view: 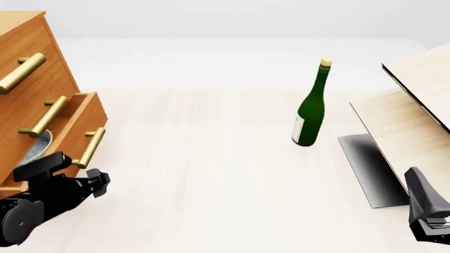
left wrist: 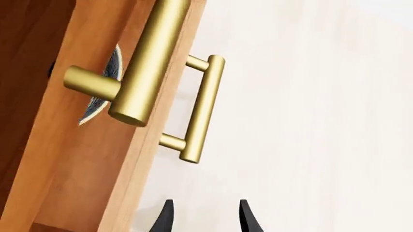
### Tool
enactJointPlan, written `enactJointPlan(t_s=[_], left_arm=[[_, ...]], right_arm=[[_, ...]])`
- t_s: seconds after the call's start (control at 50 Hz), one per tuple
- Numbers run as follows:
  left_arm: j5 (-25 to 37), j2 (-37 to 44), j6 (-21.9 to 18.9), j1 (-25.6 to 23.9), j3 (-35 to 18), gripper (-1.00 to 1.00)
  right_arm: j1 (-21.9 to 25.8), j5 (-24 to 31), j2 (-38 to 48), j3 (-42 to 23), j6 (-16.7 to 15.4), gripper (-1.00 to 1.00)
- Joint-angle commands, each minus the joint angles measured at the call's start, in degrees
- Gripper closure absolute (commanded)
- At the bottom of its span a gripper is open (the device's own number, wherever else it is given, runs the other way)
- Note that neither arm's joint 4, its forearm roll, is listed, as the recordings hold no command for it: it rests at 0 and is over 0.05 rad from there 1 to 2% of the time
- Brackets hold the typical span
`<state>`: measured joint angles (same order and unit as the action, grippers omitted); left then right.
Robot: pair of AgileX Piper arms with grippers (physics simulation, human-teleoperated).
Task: Put the bowl in the bottom drawer of the cabinet and close it.
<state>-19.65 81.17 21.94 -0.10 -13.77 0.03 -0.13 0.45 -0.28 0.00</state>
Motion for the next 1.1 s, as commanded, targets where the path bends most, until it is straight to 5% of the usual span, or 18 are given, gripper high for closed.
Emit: enactJointPlan(t_s=[0.02,0.44,1.1], left_arm=[[0.30,-1.94,-1.44,4.75,0.49,-1.00],[0.32,-3.82,-4.81,10.72,0.41,-1.00],[-0.25,-6.13,-3.17,22.63,-1.28,-1.00]], right_arm=[[0.00,0.02,-0.05,0.03,0.00,-1.00],[-0.01,0.02,-0.05,0.03,0.01,-1.00],[0.00,0.02,-0.05,0.03,0.00,-1.00]])
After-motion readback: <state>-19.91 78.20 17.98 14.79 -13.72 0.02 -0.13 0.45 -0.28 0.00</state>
